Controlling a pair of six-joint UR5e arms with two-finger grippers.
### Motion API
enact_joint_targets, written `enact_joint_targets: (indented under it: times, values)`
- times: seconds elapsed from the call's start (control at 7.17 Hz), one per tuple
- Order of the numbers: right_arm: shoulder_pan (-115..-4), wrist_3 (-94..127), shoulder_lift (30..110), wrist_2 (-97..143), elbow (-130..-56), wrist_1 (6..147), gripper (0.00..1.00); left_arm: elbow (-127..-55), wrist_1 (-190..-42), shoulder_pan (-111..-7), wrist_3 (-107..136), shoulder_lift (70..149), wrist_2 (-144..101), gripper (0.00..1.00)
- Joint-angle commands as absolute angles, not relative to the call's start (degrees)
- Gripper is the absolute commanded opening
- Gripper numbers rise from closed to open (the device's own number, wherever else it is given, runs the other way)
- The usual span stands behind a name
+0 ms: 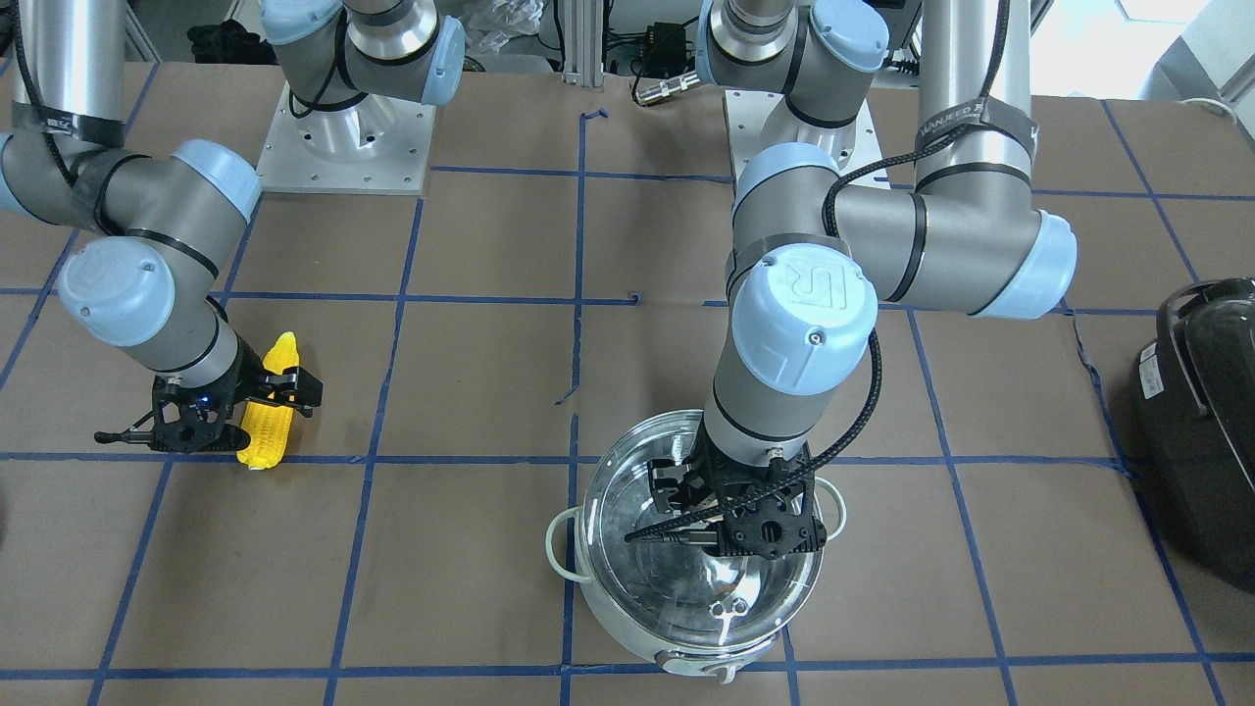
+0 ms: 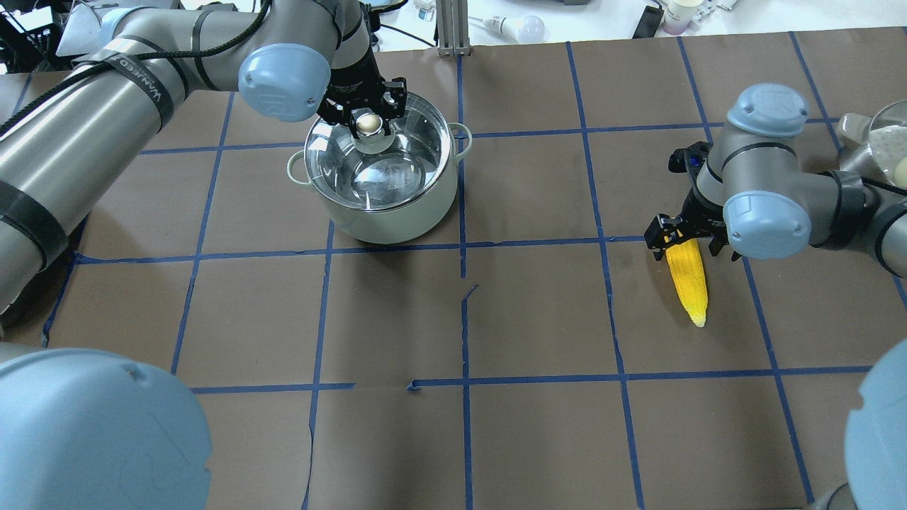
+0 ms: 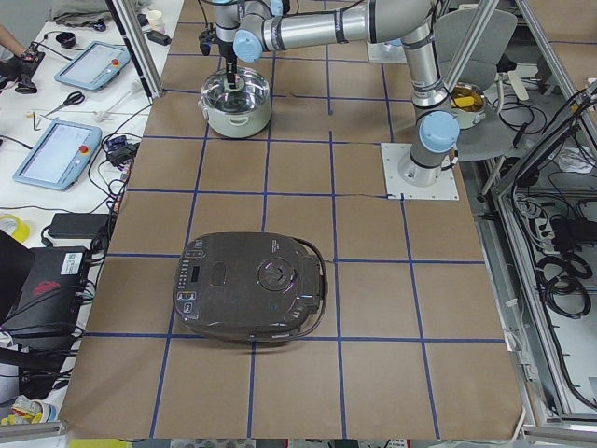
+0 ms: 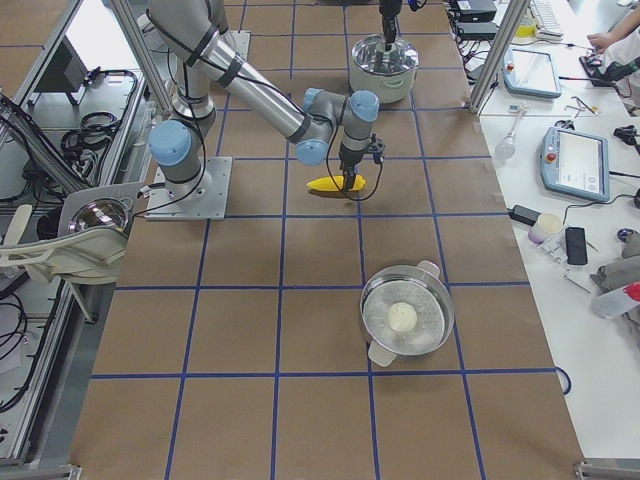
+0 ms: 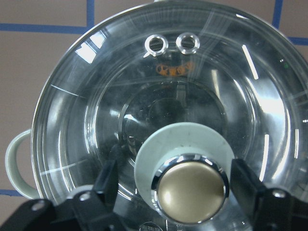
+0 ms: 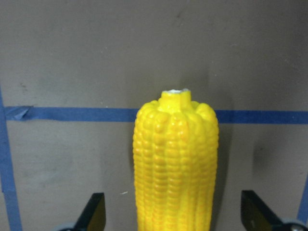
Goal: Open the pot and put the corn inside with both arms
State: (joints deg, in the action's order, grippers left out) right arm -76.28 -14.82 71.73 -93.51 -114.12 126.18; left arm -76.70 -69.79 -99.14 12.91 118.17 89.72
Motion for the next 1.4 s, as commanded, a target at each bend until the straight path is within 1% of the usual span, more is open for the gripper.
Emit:
enact_joint_targets:
  times: [0.0, 0.14, 0.28, 0.42, 0.56, 0.7, 0.84, 0.98, 1.12, 1.26]
  values:
    - [-75.50, -14.68, 70.75, -93.78, -114.26, 126.48, 0.96, -76.38, -69.87, -99.14, 12.92, 116.82, 89.47, 0.01]
    - [-75.50, -14.68, 70.40, -92.21, -114.26, 126.47, 0.93, -75.25, -70.48, -98.88, 12.83, 115.50, 89.82, 0.00]
    - [-75.50, -14.68, 70.40, -91.68, -114.26, 126.39, 0.66, -73.93, -72.84, -97.48, 11.18, 114.62, 90.17, 0.00]
    - [-75.50, -14.68, 70.49, -91.76, -114.08, 126.39, 0.20, -74.87, -74.43, -94.16, 5.77, 113.74, 90.26, 0.00]
    - [-75.50, -14.68, 70.58, -91.93, -113.82, 126.21, 0.00, -74.88, -76.97, -91.43, 1.19, 112.43, 90.26, 0.00]
    - [-75.50, -14.33, 71.10, -92.28, -113.47, 126.38, 0.00, -75.75, -78.38, -89.23, -1.82, 111.28, 90.52, 0.00]
    - [-75.59, -13.89, 71.63, -92.63, -111.20, 125.52, 0.00, -78.20, -78.49, -86.69, -5.41, 110.05, 90.88, 0.00]
    - [-76.28, -12.93, 73.37, -92.64, -106.40, 120.20, 0.00, -81.70, -78.23, -83.44, -9.54, 108.56, 90.97, 0.00]
    - [-77.25, -6.31, 73.91, -90.11, -99.56, 115.10, 0.00, -83.91, -78.40, -80.71, -9.84, 107.24, 90.79, 0.00]
    - [-80.65, -3.54, 73.92, -89.74, -92.10, 108.09, 0.00, -85.76, -78.05, -78.86, -13.06, 106.62, 90.79, 0.00]
